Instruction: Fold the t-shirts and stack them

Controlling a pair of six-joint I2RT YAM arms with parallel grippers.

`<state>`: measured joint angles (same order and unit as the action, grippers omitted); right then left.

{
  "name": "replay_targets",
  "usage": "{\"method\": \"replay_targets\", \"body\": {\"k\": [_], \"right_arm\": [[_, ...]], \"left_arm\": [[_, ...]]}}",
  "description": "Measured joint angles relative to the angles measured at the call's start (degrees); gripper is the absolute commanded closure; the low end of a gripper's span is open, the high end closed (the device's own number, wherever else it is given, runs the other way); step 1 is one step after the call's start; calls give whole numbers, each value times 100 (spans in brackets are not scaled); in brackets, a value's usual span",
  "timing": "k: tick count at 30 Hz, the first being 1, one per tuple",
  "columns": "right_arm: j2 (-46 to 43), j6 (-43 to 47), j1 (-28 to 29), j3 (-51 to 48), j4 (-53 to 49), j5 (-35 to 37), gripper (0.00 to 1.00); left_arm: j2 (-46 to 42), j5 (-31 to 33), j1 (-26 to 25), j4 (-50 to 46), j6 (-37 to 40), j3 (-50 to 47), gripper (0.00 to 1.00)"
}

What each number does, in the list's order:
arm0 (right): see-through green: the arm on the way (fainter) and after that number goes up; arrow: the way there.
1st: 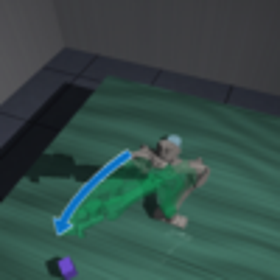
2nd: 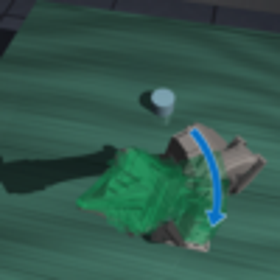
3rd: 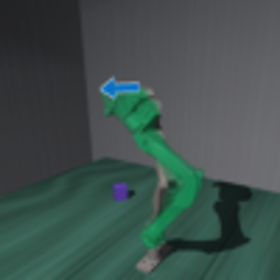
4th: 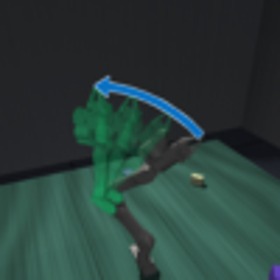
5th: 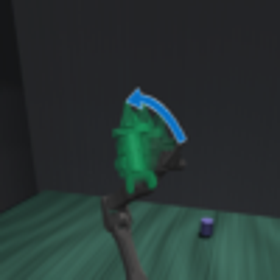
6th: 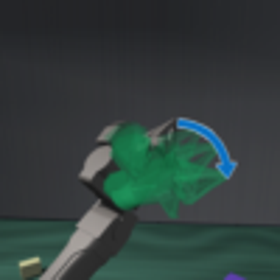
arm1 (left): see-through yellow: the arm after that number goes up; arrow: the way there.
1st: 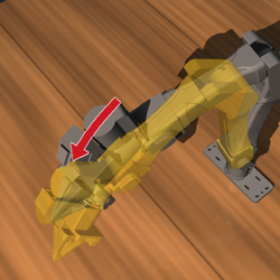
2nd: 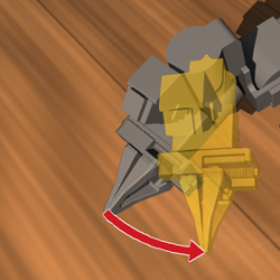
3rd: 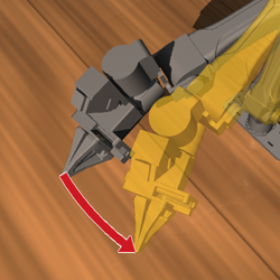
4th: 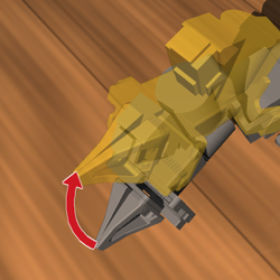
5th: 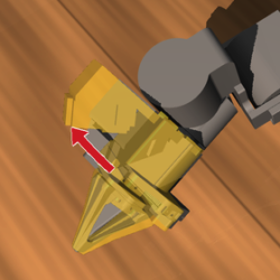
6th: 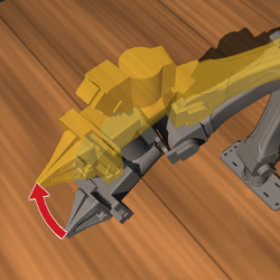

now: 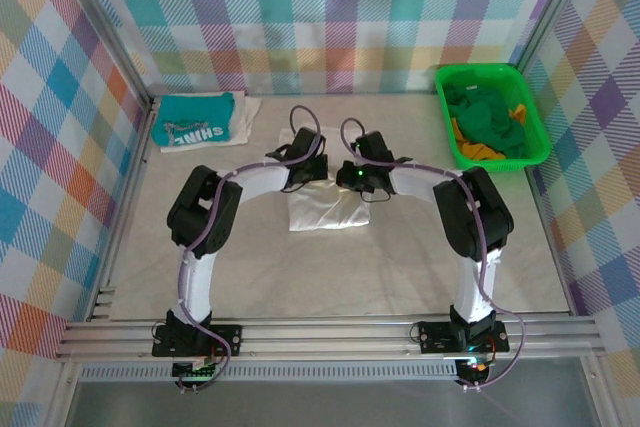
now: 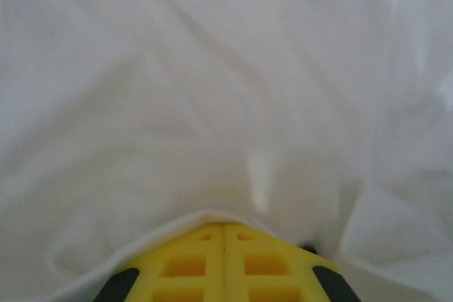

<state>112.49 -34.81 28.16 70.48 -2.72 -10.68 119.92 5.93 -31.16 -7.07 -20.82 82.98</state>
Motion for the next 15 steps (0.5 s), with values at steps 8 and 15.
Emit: {"method": "replay_targets", "body": {"k": [8,15], "right_arm": [[457,190,-509,876,-129,280,100],[-551,273,-595,-42,-94,-129,100]], "left_arm": [[306,603,468,-638,428,1558,100],[-1082,647,476,-450,354,140,100]]}}
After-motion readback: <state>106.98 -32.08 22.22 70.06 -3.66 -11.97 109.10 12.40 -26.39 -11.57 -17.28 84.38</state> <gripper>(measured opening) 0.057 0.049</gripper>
